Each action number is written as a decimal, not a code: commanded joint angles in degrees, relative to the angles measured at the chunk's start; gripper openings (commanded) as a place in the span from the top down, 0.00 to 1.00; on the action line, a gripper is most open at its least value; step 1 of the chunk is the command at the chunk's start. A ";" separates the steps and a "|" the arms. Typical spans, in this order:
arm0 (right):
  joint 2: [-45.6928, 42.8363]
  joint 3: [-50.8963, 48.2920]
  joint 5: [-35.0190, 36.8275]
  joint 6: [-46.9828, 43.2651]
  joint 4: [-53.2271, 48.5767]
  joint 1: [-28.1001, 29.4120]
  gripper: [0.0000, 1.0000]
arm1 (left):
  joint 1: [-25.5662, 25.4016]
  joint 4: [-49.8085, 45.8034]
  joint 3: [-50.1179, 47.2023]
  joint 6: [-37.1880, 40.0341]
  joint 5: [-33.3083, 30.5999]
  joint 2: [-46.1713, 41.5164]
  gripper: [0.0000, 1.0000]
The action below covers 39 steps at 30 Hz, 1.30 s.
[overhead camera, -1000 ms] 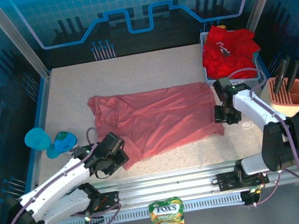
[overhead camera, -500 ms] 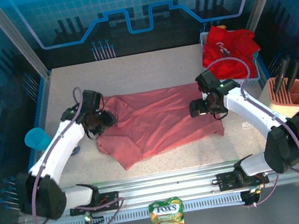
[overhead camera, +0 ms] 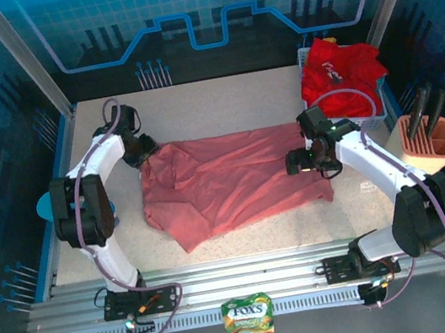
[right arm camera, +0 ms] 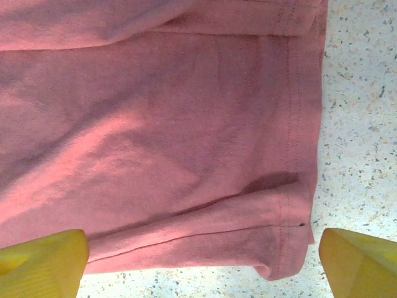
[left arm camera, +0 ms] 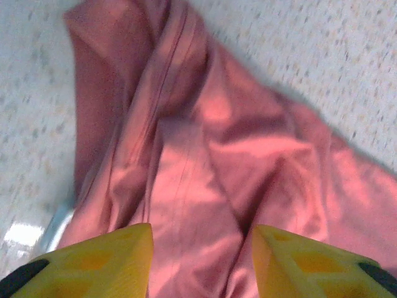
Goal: Fold and stack the t-shirts
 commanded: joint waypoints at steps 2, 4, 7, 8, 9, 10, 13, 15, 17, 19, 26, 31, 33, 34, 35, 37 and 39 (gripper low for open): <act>-1.72 -1.17 -1.33 -1.51 0.45 -2.01 0.04 | 1.38 1.74 4.64 1.52 -1.04 4.65 0.59; -1.96 -1.50 -1.58 -1.79 0.54 -2.76 0.04 | 1.74 1.11 6.41 1.74 -1.69 6.65 0.64; -2.01 -2.01 -2.05 -2.01 1.07 -3.51 0.04 | 1.89 1.94 6.72 1.98 -2.47 7.49 0.65; -1.97 -2.03 -2.16 -2.02 1.07 -3.67 0.05 | 1.83 2.05 6.80 1.93 -2.32 7.58 0.65; -1.81 -2.03 -2.21 -1.98 1.07 -3.77 0.05 | 1.83 1.86 6.98 2.18 -2.38 7.80 0.65; -1.71 -2.03 -2.18 -2.06 1.07 -3.85 0.05 | 1.77 1.55 6.98 2.33 -2.70 8.06 0.66; -1.78 -1.94 -2.26 -2.14 1.07 -4.01 0.05 | 1.80 1.53 5.98 3.03 -3.40 8.20 0.66; -1.72 -1.87 -2.34 -2.29 1.07 -4.07 0.05 | 1.82 2.14 4.92 3.49 -3.70 7.99 0.67; -1.70 -1.80 -2.43 -2.38 1.02 -4.13 0.05 | 1.80 3.05 4.06 3.47 -3.70 7.86 0.68; -1.62 -1.52 -2.52 -2.33 0.82 -4.18 0.05 | 1.74 3.47 3.99 3.39 -3.44 8.20 0.70; -2.05 -1.68 -2.46 -2.33 0.54 -4.24 0.05 | 0.92 3.19 4.40 4.00 -4.38 9.69 0.69; -2.12 -1.79 -2.74 -2.49 0.41 -4.45 0.05 | 0.86 3.71 2.91 4.23 -5.45 9.35 0.69; -2.05 -1.78 -2.78 -2.50 0.48 -4.45 0.05 | 0.86 4.25 2.59 4.22 -5.15 9.30 0.69; -2.00 -1.72 -2.87 -2.51 0.54 -4.44 0.05 | 0.86 4.27 2.59 4.19 -5.12 9.42 0.69; -1.97 -1.68 -2.99 -2.46 0.54 -4.46 0.05 | 0.78 4.26 2.59 4.27 -5.30 9.52 0.69; -2.05 -1.67 -3.17 -2.47 0.46 -4.54 0.05 | 0.79 4.49 2.50 4.14 -5.29 9.69 0.70; -2.23 -1.68 -3.17 -2.53 0.46 -4.58 0.05 | 0.76 4.66 2.50 4.01 -5.25 9.69 0.72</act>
